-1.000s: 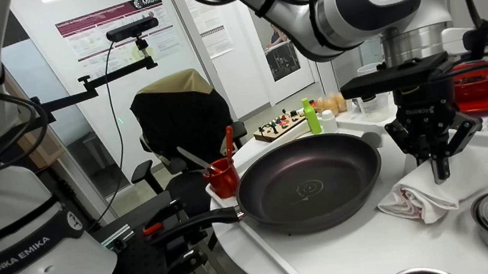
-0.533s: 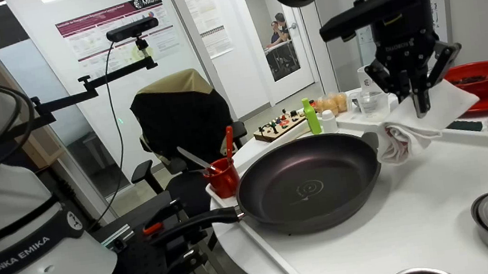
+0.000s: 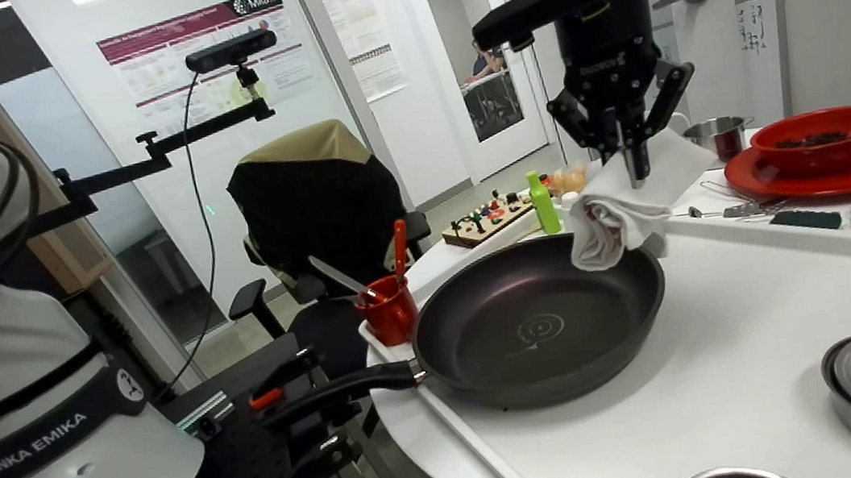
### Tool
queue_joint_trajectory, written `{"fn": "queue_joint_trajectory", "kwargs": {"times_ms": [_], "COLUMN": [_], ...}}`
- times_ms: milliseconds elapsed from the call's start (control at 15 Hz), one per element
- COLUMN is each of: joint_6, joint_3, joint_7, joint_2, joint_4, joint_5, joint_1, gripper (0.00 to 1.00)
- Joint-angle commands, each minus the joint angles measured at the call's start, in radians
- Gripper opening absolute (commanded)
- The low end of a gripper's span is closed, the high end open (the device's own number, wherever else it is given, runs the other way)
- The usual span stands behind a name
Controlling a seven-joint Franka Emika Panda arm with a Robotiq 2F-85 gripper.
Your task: Pick up the white cloth, wipe the pan and put the white cloth down
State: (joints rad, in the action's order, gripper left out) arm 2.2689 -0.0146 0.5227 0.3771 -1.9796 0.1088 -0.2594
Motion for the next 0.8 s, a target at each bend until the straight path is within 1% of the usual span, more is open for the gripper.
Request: {"fn": "queue_joint_trajectory", "kwargs": {"times_ms": [0,200,333,533,733], "joint_6": [0.03,0.079,0.132,0.184,0.197], "joint_3": [-0.009,-0.011,-0.009,-0.011,-0.018], "joint_7": [0.004,-0.038,-0.062,-0.096,-0.132], "joint_2": [-0.06,-0.061,-0.052,-0.032,-0.011], "joint_4": [-0.128,-0.198,-0.234,-0.253,-0.24], "joint_5": [0.007,0.018,0.017,0.017,0.018], "joint_1": [0.031,0.06,0.076,0.094,0.103], "gripper": [0.09,0.09,0.09,0.09,0.09]}}
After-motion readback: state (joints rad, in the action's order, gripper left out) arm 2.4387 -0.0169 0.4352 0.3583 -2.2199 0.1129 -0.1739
